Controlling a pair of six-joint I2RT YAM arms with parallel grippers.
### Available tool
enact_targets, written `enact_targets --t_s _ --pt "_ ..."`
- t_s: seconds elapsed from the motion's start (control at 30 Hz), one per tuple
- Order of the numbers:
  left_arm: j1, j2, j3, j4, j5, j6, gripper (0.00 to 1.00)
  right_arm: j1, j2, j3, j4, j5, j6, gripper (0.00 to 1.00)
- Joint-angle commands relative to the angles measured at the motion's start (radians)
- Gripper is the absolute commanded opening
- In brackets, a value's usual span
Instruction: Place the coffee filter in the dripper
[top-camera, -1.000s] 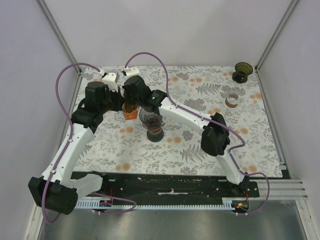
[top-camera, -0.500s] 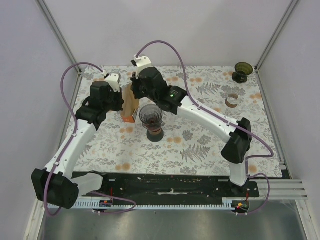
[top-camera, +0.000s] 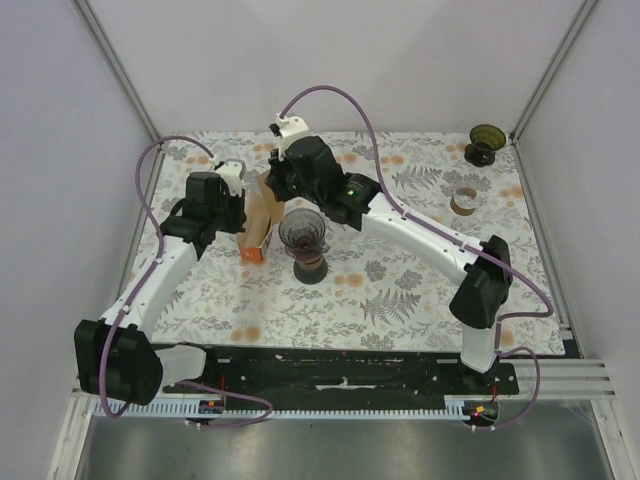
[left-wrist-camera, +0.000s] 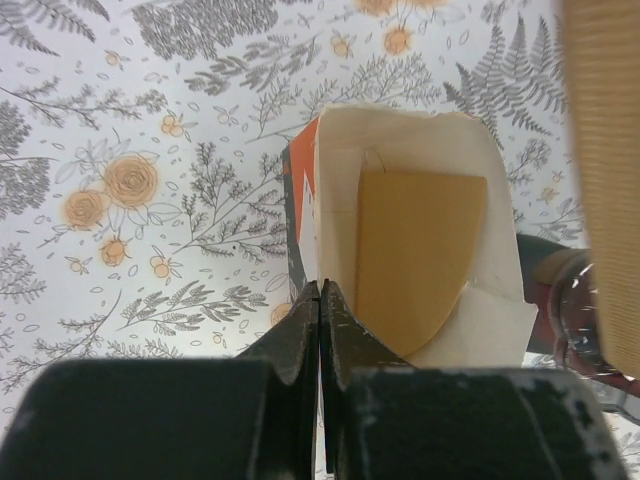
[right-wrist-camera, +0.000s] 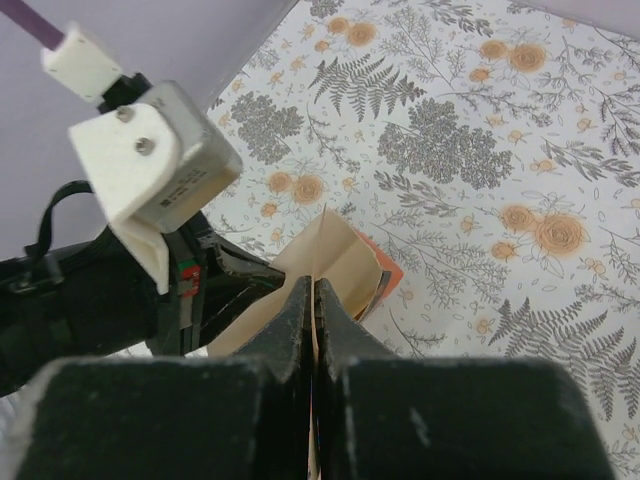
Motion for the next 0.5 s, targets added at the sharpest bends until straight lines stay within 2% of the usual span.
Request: enact_targets --t_s 0.0,0.27,0.3,0.4,0.47 --pt "0.014 0.031 -0.036 0.084 0.060 0.074 0.02 -0.010 -0.125 -0.048 0.070 -0.030 0.011 0.00" --pt "0.069 0.114 -0.050 0.107 0.089 0.091 0.02 -0.020 -0.238 -0.120 0.073 -0.042 -0.001 0.00" --pt "0.073 0.120 -0.050 0.107 0.098 0.094 0.08 -0.022 -0.249 -0.127 0.074 -0.044 -0.002 0.00" --pt "0.084 0.115 -0.044 0.098 0.111 0.095 0.49 -0.022 -0.283 -0.153 0.068 -0.041 -0.004 0.00" --pt "0.084 0.092 -0.042 0.101 0.117 0.097 0.63 -0.022 -0.306 -0.167 0.068 -0.041 -0.004 0.00"
